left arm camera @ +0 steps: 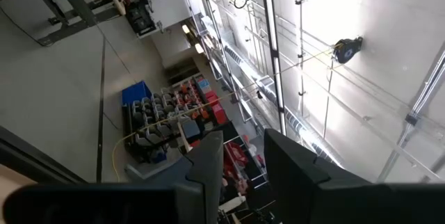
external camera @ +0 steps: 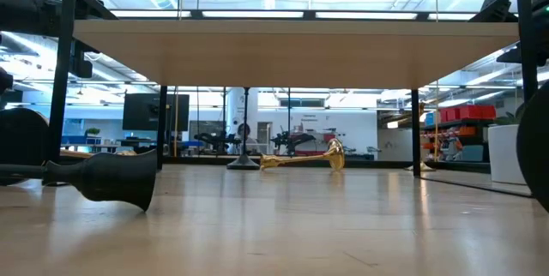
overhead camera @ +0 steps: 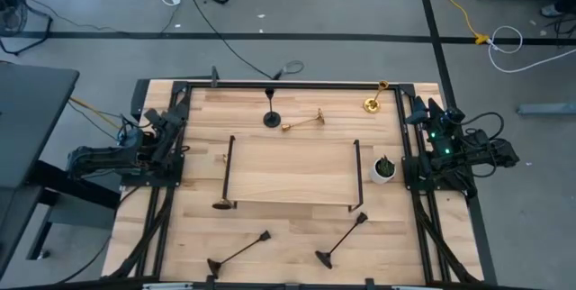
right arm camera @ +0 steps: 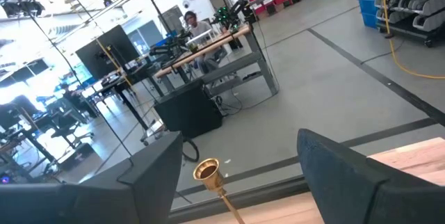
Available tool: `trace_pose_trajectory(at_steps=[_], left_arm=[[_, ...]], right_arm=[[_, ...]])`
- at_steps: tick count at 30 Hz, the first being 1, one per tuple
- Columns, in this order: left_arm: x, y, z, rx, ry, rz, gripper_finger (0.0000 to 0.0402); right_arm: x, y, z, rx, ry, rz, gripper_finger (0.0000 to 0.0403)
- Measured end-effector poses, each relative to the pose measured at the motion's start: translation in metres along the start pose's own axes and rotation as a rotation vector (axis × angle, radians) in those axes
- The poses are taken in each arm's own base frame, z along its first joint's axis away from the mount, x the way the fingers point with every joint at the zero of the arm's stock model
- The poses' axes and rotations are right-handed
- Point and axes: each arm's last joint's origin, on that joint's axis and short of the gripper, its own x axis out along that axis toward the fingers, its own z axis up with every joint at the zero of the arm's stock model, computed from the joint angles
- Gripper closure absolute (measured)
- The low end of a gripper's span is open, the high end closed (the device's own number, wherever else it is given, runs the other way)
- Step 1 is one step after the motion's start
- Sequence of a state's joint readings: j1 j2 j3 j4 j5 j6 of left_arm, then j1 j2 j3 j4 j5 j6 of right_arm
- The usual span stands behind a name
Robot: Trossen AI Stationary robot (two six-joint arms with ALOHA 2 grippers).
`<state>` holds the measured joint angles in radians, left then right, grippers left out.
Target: Pick & Place candle stick holders
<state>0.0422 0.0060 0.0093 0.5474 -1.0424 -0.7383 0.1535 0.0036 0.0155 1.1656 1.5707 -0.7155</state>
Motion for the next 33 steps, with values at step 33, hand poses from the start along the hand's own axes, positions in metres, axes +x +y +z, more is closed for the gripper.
trace_pose_trajectory(at_steps=[33], left_arm=[[0.0, -0.003, -0.003, 0.406, 0.079, -0.144, 0.0293]], right_arm=[[-0.002, 0.011, 0.009, 0.101, -0.233, 0.323, 0.0119]])
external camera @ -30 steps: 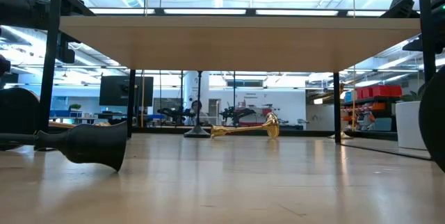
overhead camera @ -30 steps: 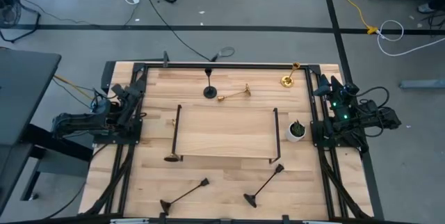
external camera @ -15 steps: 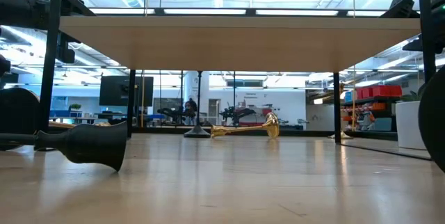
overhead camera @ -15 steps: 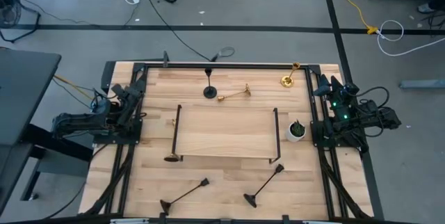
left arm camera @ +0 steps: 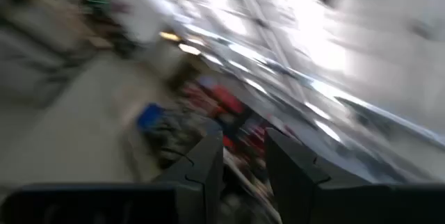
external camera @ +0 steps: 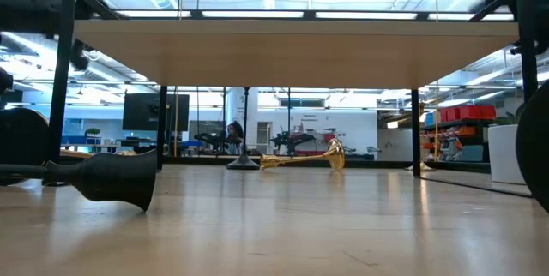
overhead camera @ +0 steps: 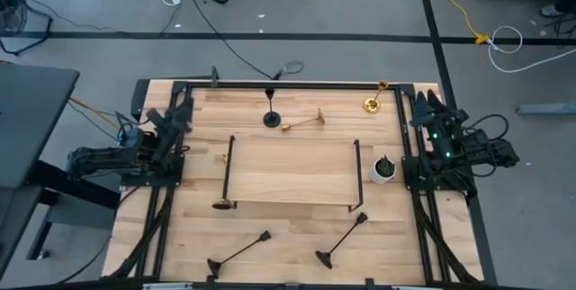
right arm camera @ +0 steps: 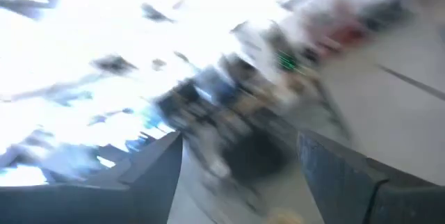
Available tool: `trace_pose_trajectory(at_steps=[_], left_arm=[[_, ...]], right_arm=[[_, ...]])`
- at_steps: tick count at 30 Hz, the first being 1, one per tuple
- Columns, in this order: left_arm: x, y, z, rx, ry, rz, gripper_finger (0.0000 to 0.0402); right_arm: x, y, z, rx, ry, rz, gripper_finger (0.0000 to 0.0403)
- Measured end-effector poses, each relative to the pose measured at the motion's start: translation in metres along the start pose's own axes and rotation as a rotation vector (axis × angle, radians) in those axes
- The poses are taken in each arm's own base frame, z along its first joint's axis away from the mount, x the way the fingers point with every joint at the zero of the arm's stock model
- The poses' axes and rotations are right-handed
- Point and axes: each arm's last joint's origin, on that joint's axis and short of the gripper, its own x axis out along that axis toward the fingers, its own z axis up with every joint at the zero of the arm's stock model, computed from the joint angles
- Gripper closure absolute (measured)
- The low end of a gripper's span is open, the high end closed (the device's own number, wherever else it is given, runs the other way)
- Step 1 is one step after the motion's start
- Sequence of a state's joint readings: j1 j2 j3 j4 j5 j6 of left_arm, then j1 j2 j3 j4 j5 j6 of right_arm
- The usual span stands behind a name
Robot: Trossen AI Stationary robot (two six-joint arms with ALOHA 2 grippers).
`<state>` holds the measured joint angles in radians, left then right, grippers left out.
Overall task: Pick & Place candle stick holders
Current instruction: Put the top right golden candle holder on the shelf
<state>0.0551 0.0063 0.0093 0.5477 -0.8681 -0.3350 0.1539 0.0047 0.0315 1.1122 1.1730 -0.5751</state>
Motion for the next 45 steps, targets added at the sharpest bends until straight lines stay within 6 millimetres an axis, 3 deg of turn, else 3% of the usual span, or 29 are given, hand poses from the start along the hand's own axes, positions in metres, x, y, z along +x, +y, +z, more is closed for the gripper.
trace_pose_trajectory(at_steps=[3, 6, 8, 10, 13, 22, 28, 31, 35, 45], left_arm=[[-0.001, -0.006, -0.002, 0.052, 0.064, -0.198, 0.0293], [-0.001, -0.006, -0.007, 0.122, 0.112, -0.26, 0.0293], [-0.001, -0.005, -0.009, 0.155, 0.128, -0.246, 0.0293], [-0.001, -0.004, -0.011, 0.163, 0.142, -0.228, 0.0293], [-0.001, -0.003, -0.011, 0.144, 0.15, -0.224, 0.0293], [-0.001, -0.003, -0.012, 0.129, 0.154, -0.224, 0.0293], [-0.001, -0.003, -0.013, 0.14, 0.164, -0.221, 0.0293], [-0.002, -0.002, -0.014, 0.152, 0.177, -0.216, 0.0293], [-0.002, -0.001, -0.016, 0.169, 0.195, -0.211, 0.0293], [-0.002, -0.001, -0.018, 0.181, 0.206, -0.207, 0.0293]], right_arm=[[0.004, 0.015, 0.004, -0.1, -0.003, 0.14, 0.0119], [0.007, 0.028, -0.006, -0.304, 0.094, 0.205, 0.0119], [0.007, 0.031, -0.016, -0.469, 0.179, 0.144, 0.0119], [0.006, 0.029, -0.023, -0.585, 0.252, -0.025, 0.0119], [0.007, 0.027, -0.023, -0.515, 0.288, -0.224, 0.0119], [0.006, 0.031, -0.03, -0.386, 0.275, -0.235, 0.0119], [0.004, 0.035, -0.045, -0.459, 0.298, -0.146, 0.0119], [0.004, 0.036, -0.05, -0.486, 0.303, -0.182, 0.0119], [0.003, 0.036, -0.053, -0.506, 0.303, -0.231, 0.0119], [0.004, 0.04, -0.055, -0.614, 0.324, -0.086, 0.0119]])
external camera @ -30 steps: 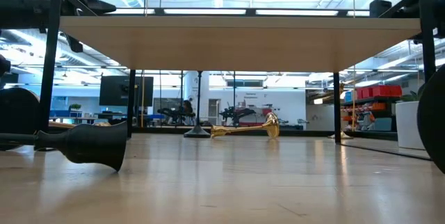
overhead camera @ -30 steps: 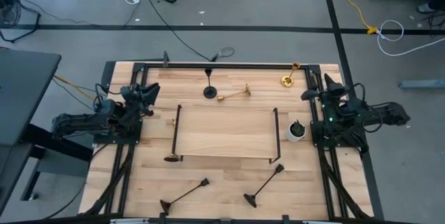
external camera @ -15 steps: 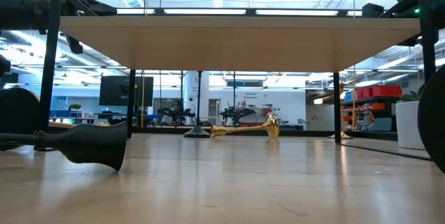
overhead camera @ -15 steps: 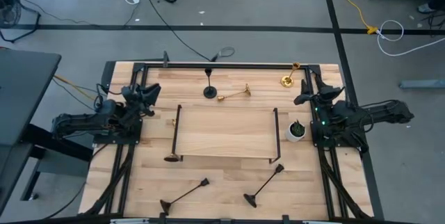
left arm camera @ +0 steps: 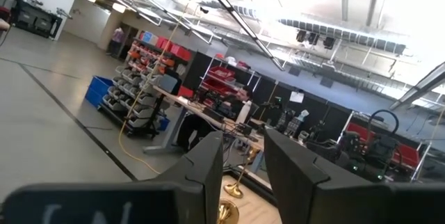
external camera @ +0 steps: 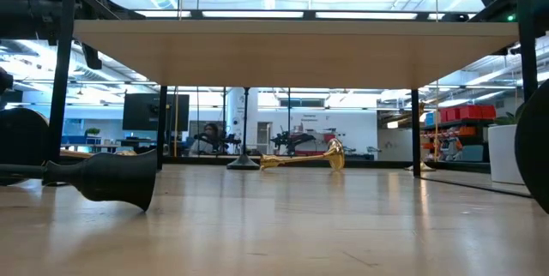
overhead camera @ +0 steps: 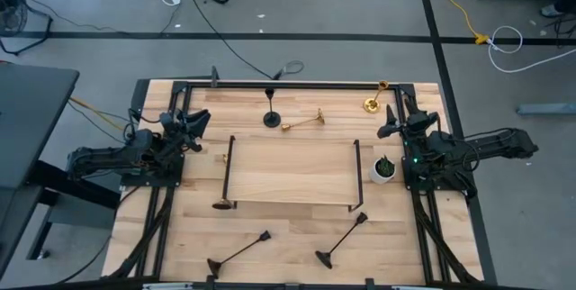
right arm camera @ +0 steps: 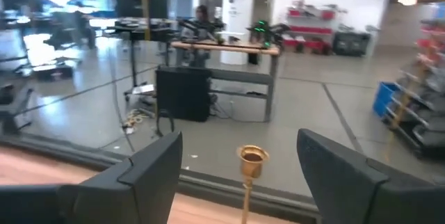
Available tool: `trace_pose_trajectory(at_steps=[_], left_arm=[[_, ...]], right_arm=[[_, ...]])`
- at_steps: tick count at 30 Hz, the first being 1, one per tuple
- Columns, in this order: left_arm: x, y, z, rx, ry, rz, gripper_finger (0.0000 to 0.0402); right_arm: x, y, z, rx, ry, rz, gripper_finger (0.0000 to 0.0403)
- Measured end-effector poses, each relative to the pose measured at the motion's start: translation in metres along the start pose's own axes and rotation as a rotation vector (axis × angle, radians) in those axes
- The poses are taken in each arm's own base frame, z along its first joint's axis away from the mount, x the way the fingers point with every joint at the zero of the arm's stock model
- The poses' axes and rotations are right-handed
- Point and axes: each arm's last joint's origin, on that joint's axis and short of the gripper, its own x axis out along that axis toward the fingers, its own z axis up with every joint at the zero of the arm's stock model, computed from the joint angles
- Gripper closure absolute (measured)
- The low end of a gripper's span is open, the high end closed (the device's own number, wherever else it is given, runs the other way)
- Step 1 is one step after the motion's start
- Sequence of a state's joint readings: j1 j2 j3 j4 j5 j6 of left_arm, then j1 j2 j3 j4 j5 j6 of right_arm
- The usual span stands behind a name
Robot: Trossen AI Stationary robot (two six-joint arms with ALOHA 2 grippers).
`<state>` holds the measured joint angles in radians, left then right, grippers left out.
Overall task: Pick & Place candle stick holders
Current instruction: Put the top right golden candle holder on the shelf
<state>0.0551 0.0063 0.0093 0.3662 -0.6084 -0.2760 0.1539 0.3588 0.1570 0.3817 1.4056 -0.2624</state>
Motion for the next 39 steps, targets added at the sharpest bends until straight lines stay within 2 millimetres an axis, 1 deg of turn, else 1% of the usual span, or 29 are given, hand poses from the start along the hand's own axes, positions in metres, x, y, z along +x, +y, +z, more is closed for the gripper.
trace_pose_trajectory(at_steps=[2, 3, 9, 12, 17, 24, 26, 29, 36, 39], left_arm=[[0.0, 0.0, 0.0, 0.001, 0.001, 0.0, 0.0293], [0.0, 0.0, 0.0, 0.003, 0.004, 0.001, 0.0293], [0.0, 0.0, -0.001, 0.005, 0.005, 0.002, 0.0293], [0.0, 0.0, -0.001, 0.006, 0.007, 0.002, 0.0293], [0.0, 0.001, -0.002, 0.014, 0.014, 0.01, 0.0293], [0.0, 0.001, -0.002, 0.019, 0.018, 0.025, 0.0293], [0.0, 0.001, -0.002, 0.02, 0.018, 0.025, 0.0293], [0.0, 0.001, -0.003, 0.02, 0.019, 0.025, 0.0293], [0.0, 0.002, -0.004, 0.029, 0.031, 0.03, 0.0293], [0.0, 0.002, -0.005, 0.034, 0.037, 0.035, 0.0293]], right_arm=[[0.0, 0.0, 0.001, -0.064, -0.009, 0.022, 0.0119], [0.0, 0.0, 0.002, -0.057, -0.011, 0.019, 0.0119], [0.001, 0.0, 0.003, 0.045, -0.011, 0.011, 0.0119], [0.003, -0.001, 0.001, 0.106, -0.002, -0.028, 0.0119], [0.012, -0.003, -0.004, 0.119, 0.005, -0.095, 0.0119], [0.031, -0.002, -0.024, 0.104, 0.077, -0.074, 0.0119], [0.036, -0.004, -0.027, 0.109, 0.093, -0.085, 0.0119], [0.044, -0.004, -0.031, 0.125, 0.127, -0.048, 0.0119], [0.06, -0.005, -0.05, 0.102, 0.268, -0.038, 0.0119], [0.066, -0.002, -0.052, 0.116, 0.28, -0.011, 0.0119]])
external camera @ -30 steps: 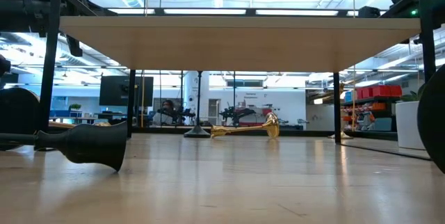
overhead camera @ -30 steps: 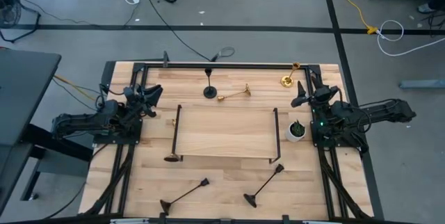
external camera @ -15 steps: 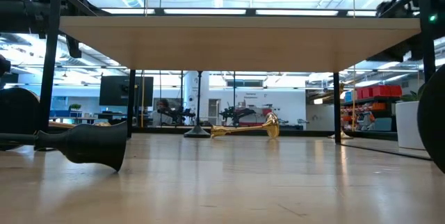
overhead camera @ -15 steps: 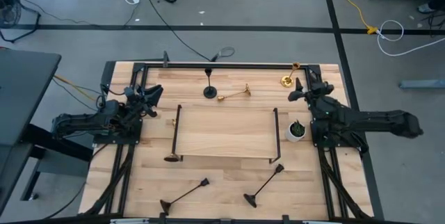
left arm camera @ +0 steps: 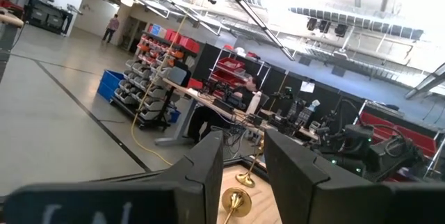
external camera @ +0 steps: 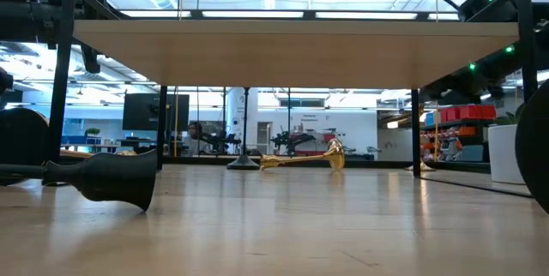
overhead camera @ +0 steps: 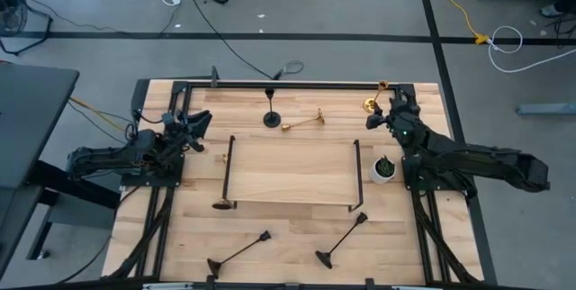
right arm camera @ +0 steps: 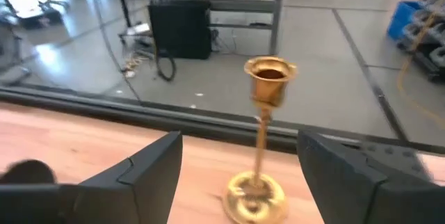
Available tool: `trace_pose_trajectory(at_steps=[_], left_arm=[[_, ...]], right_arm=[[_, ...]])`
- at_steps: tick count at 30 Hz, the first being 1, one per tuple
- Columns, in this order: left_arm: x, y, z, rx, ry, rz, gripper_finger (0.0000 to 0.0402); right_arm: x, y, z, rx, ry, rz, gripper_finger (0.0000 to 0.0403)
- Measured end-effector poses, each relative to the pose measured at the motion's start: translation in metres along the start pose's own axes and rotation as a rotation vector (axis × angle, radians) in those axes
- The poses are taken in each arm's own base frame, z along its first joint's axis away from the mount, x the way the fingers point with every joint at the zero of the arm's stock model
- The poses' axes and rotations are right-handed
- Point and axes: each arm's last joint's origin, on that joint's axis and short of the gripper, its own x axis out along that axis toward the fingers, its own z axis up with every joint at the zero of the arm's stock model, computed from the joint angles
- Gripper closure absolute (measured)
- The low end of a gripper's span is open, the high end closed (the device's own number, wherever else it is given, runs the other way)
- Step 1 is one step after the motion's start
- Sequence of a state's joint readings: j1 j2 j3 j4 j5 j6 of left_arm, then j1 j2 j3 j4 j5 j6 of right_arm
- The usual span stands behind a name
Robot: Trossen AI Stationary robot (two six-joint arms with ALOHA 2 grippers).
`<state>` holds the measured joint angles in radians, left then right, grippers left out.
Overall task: Pick & Place candle stick holders
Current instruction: Put the top right golden candle holder on the shelf
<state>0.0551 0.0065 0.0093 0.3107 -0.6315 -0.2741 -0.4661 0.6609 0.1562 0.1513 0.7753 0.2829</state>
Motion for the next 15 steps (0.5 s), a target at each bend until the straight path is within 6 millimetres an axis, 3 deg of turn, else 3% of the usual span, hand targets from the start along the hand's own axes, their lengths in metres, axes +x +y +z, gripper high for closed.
trace_pose_trajectory(at_steps=[15], left_arm=[[0.0, 0.0, -0.001, 0.007, 0.008, 0.006, 0.0293]], right_arm=[[0.038, -0.001, -0.011, -0.039, 0.064, -0.064, 0.0119]])
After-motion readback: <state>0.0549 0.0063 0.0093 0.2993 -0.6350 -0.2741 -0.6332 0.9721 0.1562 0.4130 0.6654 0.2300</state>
